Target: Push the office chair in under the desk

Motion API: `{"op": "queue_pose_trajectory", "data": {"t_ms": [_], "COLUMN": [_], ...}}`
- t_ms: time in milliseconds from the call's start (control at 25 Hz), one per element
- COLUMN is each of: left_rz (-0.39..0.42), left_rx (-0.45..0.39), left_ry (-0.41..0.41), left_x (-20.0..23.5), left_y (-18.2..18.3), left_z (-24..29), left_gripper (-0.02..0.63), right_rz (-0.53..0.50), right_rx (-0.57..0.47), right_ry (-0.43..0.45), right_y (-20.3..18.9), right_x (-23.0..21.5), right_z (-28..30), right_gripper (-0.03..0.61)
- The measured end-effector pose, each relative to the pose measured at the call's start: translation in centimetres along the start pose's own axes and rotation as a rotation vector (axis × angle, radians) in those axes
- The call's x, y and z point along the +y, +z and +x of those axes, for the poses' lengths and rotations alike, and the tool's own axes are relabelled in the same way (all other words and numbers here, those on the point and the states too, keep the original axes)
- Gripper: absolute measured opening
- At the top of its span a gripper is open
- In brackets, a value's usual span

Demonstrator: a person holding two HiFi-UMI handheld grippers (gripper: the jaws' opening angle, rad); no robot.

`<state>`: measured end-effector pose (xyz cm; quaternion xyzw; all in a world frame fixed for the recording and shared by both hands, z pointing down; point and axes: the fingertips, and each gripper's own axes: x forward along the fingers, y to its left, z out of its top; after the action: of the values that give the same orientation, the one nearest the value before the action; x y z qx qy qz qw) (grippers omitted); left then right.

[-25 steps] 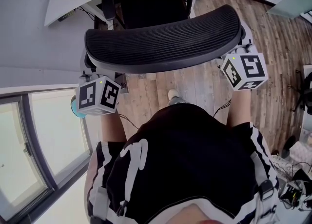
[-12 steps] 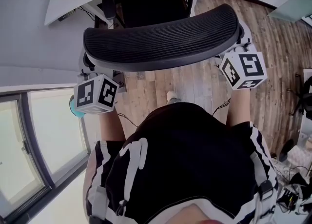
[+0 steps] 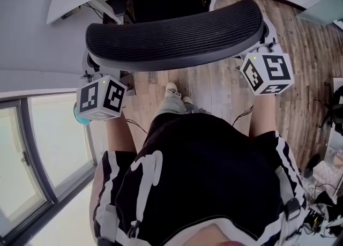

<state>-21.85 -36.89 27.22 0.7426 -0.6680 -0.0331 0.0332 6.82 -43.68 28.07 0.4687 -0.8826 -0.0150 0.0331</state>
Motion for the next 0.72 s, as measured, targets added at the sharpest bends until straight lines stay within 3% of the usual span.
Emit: {"op": "queue_pose_trajectory", "data": {"t_ms": [720], "left_rz": [0.009], "left_rx": [-0.027], "left_ry": [-0.023], "left_x": [0.2], "left_y": [0.1], "left_z": [1.7], "left_gripper": [0.265], "right_rz": [0.003], "right_rx": [0.001], "right_ry": [-0.004], "right_y": [0.0], "right_x": [-1.0], "right_z": [1.5], "right_gripper": [0.253]}}
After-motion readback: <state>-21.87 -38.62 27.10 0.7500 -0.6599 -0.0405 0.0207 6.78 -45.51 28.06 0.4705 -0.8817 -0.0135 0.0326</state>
